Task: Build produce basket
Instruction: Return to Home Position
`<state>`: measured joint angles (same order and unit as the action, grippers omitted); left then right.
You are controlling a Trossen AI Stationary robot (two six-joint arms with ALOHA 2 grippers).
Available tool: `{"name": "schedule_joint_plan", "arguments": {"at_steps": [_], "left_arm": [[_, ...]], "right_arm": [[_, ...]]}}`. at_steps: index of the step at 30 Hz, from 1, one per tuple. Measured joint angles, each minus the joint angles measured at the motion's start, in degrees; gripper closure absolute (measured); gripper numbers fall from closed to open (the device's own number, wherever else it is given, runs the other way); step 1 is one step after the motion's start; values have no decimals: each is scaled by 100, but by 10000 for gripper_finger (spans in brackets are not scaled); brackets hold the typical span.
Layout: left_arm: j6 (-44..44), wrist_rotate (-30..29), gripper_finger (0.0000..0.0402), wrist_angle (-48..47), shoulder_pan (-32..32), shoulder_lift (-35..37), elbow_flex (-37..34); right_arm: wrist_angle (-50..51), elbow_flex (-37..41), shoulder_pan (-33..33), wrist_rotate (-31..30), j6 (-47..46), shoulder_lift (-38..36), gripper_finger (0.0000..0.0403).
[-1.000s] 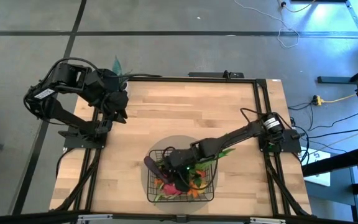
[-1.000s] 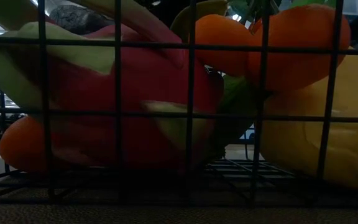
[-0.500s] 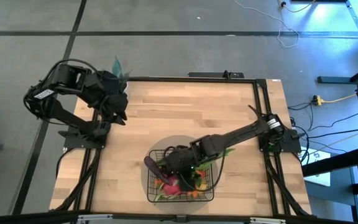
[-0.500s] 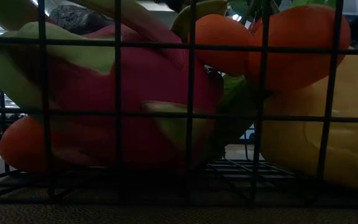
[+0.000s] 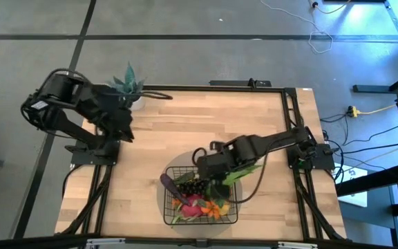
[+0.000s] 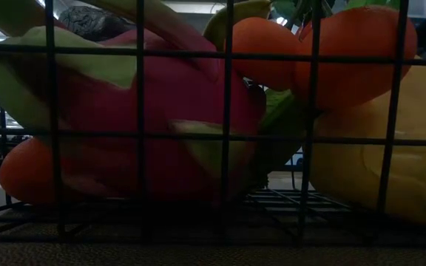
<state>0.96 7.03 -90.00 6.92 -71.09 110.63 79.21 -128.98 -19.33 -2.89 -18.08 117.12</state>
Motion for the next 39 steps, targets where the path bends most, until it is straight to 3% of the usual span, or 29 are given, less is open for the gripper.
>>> {"name": "schedule_joint_plan", "arguments": {"at_steps": [4,9,16,25,32,39], "left_arm": [[207,-417,397,0,153,349,0],[656,-1141,400,-3,269,969,0],[791,-1603,401,-7,269,1746,2],[1059,-2272,401,38,262,2813,-500],[945,-2293,401,1096,258,3831,-1861],[907,-2291,401,2034,258,4805,-3177]], "right_arm": [[864,-604,5,-713,367,-99,400],[850,9,281,-950,457,-1064,402],[237,633,683,-772,1087,-2340,403],[-1256,2891,1159,-193,1388,-4611,403],[-2592,4709,1333,254,1355,-6237,403],[-3498,6317,1329,260,972,-7608,403]]}}
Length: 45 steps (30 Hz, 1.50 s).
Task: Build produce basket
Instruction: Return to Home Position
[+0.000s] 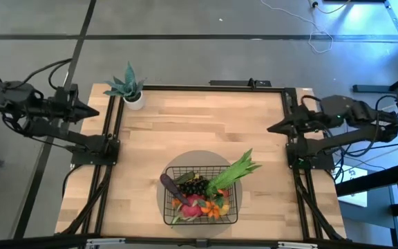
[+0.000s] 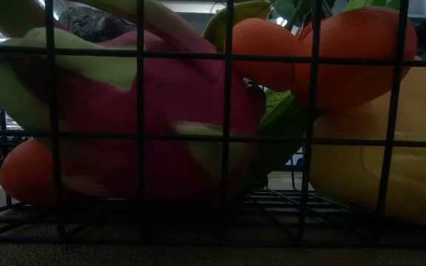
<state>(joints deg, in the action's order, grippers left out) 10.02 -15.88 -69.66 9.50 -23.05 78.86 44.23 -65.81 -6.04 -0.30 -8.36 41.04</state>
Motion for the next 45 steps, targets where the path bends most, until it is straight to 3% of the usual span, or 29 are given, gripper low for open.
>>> {"name": "schedule_joint_plan", "arguments": {"at_steps": [9,18,26,38,45], "left_arm": [[33,9,401,1208,0,1310,-1447],[-57,-108,401,1853,0,2244,-2331],[-322,-310,401,2124,0,2281,-2740],[-422,-284,401,2829,0,2277,-3525],[-422,-292,401,3651,0,2280,-4287]], "right_arm": [[-825,1605,0,-44,-484,-1652,403],[-1022,2300,0,-160,-250,-2959,403],[-1037,2665,0,-322,-156,-4103,403],[-1256,3223,0,-417,-193,-4082,403],[-2688,4291,0,-171,-189,-4075,403]]}}
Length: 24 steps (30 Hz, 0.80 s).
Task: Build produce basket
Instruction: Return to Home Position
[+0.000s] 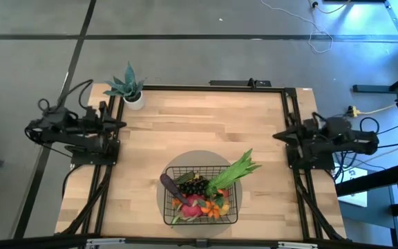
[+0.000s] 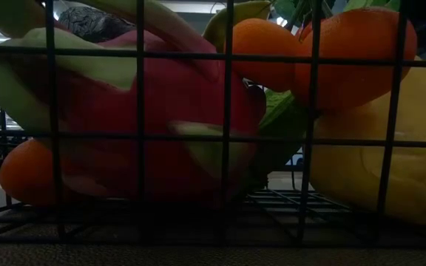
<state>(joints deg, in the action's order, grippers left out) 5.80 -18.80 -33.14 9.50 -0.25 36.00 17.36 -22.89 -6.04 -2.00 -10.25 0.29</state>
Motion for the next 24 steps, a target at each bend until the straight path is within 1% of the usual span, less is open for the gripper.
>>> {"name": "schedule_joint_plan", "arguments": {"at_steps": [9,14,19,24], "left_arm": [[-37,-3,401,1155,0,0,-1208],[-42,-16,401,1574,0,0,-1763],[-122,-21,401,1814,0,4,-2036],[-350,-19,401,2204,0,4,-2368]], "right_arm": [[-1437,1280,0,219,-132,-1,403],[-1810,1823,0,322,-146,-3,403],[-2213,2253,0,367,-37,-4,403],[-2102,2251,0,367,134,20,403]]}}
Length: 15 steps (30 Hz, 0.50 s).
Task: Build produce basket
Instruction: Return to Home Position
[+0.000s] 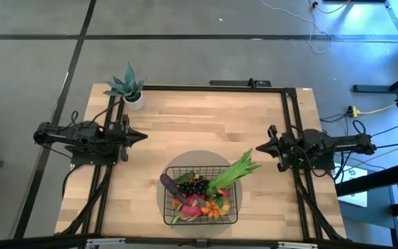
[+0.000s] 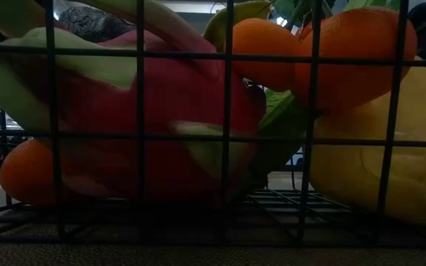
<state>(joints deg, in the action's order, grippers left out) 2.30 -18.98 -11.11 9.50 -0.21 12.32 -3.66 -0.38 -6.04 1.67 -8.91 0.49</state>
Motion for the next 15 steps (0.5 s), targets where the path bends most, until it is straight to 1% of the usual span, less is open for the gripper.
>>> {"name": "schedule_joint_plan", "arguments": {"at_steps": [9,13,15], "left_arm": [[-100,70,401,601,0,-3,-674],[-189,333,401,831,1,-2,-940],[-200,373,401,945,4,-9,-1015]], "right_arm": [[175,0,0,0,56,0,403],[247,-2,0,0,64,2,403],[247,-2,0,0,185,2,403]]}}
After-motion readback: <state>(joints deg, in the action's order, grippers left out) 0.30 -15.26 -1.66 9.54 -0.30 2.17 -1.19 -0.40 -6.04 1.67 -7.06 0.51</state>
